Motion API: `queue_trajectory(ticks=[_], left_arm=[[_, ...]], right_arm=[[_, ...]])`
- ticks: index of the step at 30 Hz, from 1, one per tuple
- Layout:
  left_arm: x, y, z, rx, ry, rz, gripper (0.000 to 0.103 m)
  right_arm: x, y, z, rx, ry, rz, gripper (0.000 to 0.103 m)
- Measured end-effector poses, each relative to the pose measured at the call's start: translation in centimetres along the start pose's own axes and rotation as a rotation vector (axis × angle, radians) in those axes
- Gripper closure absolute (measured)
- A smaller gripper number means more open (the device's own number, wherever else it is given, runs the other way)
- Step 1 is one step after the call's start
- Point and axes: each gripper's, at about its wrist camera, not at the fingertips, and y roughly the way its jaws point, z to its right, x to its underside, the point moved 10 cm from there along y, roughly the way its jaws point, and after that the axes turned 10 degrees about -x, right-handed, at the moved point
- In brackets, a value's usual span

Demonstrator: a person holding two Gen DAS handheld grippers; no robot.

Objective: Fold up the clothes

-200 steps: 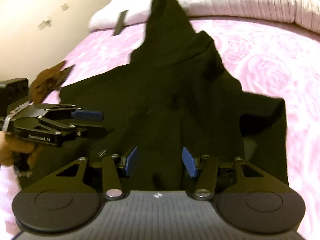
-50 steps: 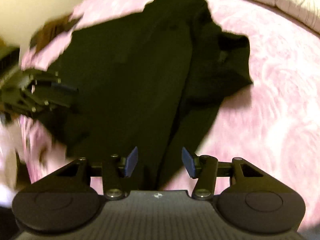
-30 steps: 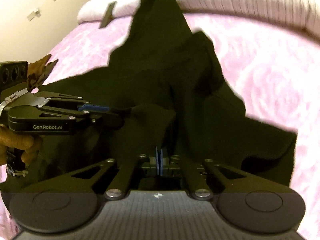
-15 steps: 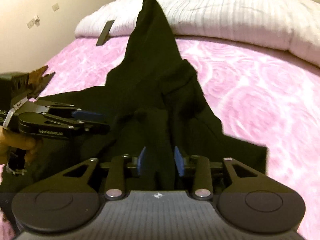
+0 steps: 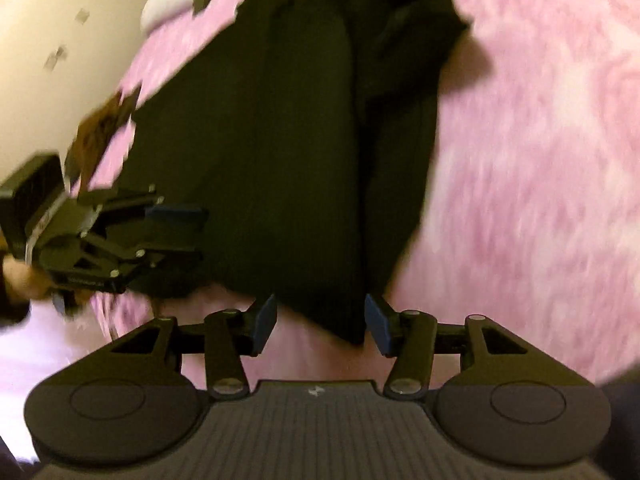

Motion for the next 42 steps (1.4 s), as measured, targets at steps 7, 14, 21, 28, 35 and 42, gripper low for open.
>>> queue_trajectory(ticks=[7, 14, 21, 28, 35, 42], left_arm=[[-0.2, -1.1, 3.0, -0.055, 0.256, 0.078, 0.057], [2.2, 0.9, 4.5, -0.067, 0.441, -0.009, 0.071], [2.8, 1.4, 4.2, -0.073, 0.434, -0.018, 0.068], [2.9, 1.5, 4.1, -0.069, 0.405, -0.01, 0.066], [2.9, 1.8, 4.0, -0.062, 0.397, 0.0, 0.065], [2.8, 1.4, 4.0, -0.025, 0.386, -0.007, 0.061]], right_arm=[[2.5, 2.1, -0.8, 0.084, -0.258, 0.014, 0.071], [0.9, 0.5, -3.0, 0.297, -0.603, -0.147, 0.102], [2.8, 0.1, -3.1, 0.331, -0.7, -0.336, 0.097], [-1.2, -2.0, -2.1, 0.141, -0.402, -0.152, 0.054], [-2.0, 1.8, -1.1, -0.152, -0.206, -0.291, 0.056], [-2.2, 2.1, -0.4, -0.184, -0.03, -0.396, 0.098]])
